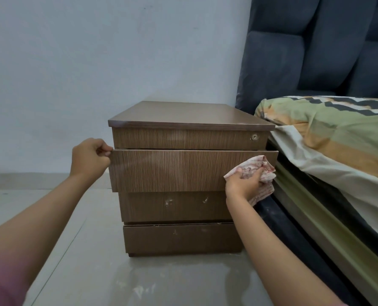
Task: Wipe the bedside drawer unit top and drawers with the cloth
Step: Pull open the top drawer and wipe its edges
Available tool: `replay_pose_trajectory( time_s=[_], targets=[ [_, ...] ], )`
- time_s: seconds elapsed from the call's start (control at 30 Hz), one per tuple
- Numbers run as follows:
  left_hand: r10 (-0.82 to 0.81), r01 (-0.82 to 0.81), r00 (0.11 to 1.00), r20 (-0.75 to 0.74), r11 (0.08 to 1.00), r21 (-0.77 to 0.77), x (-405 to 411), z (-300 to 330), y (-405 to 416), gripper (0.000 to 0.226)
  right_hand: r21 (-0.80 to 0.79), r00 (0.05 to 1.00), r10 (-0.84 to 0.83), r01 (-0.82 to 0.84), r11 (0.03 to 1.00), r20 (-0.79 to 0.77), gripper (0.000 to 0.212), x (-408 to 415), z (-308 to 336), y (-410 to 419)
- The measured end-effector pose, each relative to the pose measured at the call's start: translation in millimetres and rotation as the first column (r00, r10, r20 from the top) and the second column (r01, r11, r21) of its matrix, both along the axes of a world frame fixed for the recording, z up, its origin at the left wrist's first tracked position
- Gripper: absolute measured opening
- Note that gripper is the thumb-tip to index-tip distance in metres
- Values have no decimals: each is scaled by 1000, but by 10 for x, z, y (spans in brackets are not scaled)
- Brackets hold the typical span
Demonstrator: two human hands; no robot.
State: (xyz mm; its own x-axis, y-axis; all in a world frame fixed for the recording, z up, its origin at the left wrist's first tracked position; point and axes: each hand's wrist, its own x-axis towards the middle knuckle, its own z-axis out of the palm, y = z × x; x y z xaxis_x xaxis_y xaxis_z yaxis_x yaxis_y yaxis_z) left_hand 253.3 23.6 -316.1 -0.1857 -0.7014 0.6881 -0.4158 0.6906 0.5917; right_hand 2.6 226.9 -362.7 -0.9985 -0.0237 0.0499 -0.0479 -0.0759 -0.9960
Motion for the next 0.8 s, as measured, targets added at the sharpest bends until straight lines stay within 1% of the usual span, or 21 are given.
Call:
replay_pose_trajectory(
  time_s=[0.1, 0.23, 0.3, 0.47, 0.63, 0.67, 0.73, 0.8],
  targets=[
    [15, -15, 1000, -4, 1000, -8, -76, -7, -55, 18, -11, 1000, -3, 3, 1000, 2, 68, -42, 2, -96],
    [98, -86, 992, 78, 986, -142, -172, -41, -113, 18, -24, 1000, -2, 2, 1000, -4, 68, -141, -17, -197],
    [121, -103, 988, 91, 978, -182, -210, -55, -133, 19, -12, 1000, 7, -7, 1000, -10, 68, -182, -32, -223],
    [132, -119, 990, 54, 972, -202, -317, -126, -190, 17, -11, 998, 54, -54, 998, -26, 70, -271, -44, -284],
    [114, -120, 992, -47, 978, -170, -370, -250, -149, 16, -35, 1000, 14, -14, 999, -13, 69, -293, -40, -344],
    [93, -101, 994, -50, 978, -182, -366, -300, -128, 19, -31, 1000, 5, -6, 999, -16, 68, -294, -44, -346],
    [46, -49, 999, -21, 976, -214, -351, -433, -98, 34, -16, 1000, -6, 6, 1000, -23, 68, -283, -54, -345],
    [18, -16, 1000, 11, 978, -206, -332, -608, -67, 47, 2, 999, -9, 9, 1000, -32, 67, -278, -61, -348]
  ],
)
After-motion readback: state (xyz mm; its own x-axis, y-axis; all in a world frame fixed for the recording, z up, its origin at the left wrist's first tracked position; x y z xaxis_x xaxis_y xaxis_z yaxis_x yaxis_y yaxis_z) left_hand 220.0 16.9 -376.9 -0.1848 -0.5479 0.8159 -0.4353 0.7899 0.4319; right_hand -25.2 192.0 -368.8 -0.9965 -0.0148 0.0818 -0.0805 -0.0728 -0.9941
